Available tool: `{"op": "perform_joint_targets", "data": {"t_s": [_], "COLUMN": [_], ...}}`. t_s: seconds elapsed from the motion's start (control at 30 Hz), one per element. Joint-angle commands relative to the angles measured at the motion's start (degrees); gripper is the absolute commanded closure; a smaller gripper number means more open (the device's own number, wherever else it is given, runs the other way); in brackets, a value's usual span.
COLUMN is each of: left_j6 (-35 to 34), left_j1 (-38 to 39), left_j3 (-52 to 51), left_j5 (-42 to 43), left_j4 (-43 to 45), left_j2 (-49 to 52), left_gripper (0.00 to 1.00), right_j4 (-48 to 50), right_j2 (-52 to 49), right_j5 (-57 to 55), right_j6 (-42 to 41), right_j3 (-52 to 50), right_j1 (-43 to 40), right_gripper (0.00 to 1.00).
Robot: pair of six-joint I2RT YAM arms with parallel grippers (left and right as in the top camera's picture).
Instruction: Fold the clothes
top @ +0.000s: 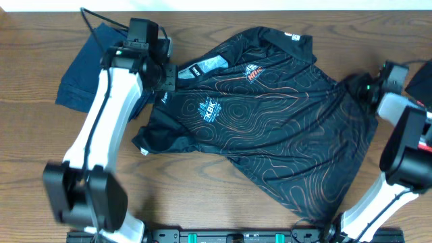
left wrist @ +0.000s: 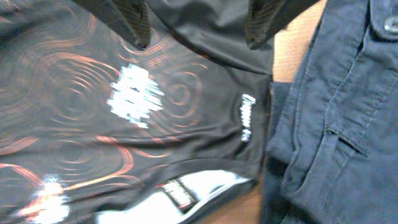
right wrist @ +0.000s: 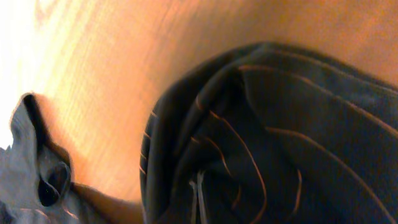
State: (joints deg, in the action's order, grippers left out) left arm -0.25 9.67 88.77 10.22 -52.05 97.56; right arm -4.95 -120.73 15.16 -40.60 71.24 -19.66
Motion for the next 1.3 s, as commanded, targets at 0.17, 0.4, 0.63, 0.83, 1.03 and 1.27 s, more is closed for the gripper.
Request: {"op": "perform_joint_targets", "data": {"t_s": [0.17,0.4,0.63,0.83,1.03,1.27], "left_j6": [-0.70,-0.48,-0.24,-0.24,-0.26,-0.26], "left_j1": [2.43,2.40,2.40,2.40,2.43,2.43], "left_j3": [-0.04,-0.17,-0.17,-0.17,-0.17,-0.17], "left_j5": [0.48,0.02,-0.81,-0.79,-0.76,-0.76], "left_j4": [-5.03,-5.79,-5.75,-5.79,-6.86,-7.23], "left_j2": [-2.03,-2.03,-2.03,-2.03,-2.03,-2.03], "left_gripper": [0.44,0.44,0.40,0.40,0.40,0.40], "right_j4": [-16.00,-47.41,-69.61,-59.65,-46.03,-40.41], "right_j2": [-4.39,0.26,2.10,2.10,2.10,2.10], "right_j5": [0.98,2.84,-8.72,-11.80,-7.72,-3.93], "right_j6": [6.56,20.20,20.94,23.82,28.33,29.59], "right_j3": [21.31,35.28,32.74,19.96,10.62,5.99], "right_j1": [-0.85,-5.77,-8.39,-9.16,-9.14,-9.11], "right_gripper": [0.93,0.70,0.51,0.40,0.40,0.63]}}
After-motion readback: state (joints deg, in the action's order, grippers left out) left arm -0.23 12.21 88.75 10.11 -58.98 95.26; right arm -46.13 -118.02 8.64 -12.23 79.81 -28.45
